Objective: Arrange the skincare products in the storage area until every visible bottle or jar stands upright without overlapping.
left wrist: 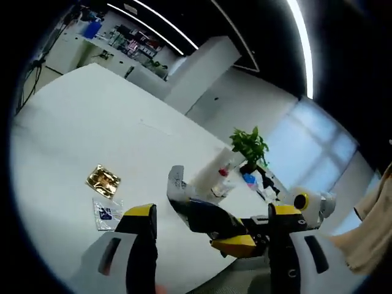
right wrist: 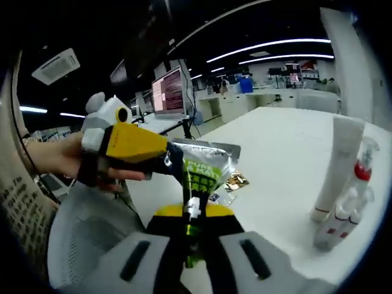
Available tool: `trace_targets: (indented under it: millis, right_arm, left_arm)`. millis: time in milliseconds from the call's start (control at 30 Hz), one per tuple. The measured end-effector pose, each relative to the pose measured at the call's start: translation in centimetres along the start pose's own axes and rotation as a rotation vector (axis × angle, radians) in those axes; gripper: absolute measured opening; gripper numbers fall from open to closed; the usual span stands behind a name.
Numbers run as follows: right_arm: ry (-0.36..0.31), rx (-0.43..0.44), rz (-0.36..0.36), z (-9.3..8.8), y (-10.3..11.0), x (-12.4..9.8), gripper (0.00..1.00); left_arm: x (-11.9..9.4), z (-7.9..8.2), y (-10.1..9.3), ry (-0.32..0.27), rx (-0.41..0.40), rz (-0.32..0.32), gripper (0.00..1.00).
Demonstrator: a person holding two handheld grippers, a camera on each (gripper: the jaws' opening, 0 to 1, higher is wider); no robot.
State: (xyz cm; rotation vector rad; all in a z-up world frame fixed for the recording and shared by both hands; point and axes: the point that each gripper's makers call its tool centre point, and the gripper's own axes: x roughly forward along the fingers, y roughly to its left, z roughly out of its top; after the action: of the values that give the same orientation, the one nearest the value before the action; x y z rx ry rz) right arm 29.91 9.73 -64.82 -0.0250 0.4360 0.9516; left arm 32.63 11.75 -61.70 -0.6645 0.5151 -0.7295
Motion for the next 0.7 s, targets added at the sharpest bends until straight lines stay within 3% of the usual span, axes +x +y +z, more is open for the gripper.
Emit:
trace_targets:
  millis: [67,167,200,333,433,700]
  right_arm:
    - [0.0,-0.013,-0.001,0.1,0.3,-0.4,0.08]
    - [0.0,-0.022,-0.004,0.1,0.4,-0.7,0.08]
    - [-0.024,-0.013,-0.006,0.4,0.4,-0.9,0.08]
    - [-0.023,-0.033,-0.001,0.6,0.7,-1.4,0.1]
    - [-0.002,-0.015,0.015,0.4,1.2,-1.4,0.26]
    - [-0.001,-0.008,0.034,0.1,1.9,-2.1,0.48]
  left_arm:
    - [-0.2,0.3,-0.3,-0.033,-0.016,-0.01,0.57]
    - [-0.6,0.9,-1.0,-0.087,-0.036,-0.033,0.29]
    - [-0.7,0.7,-0.9,-0.084,-0.05,-0.015,0.2]
    - [-1.2,0.8,-1.8,-0.116,-0.09,-0.039,0.14]
    - [-1.3,0.8,-3.0,-0.124,-0.059,-0.061,0.08]
    - [-1.3,-0.1,-4.5,-0.081,-0.018,-0.092,0.0]
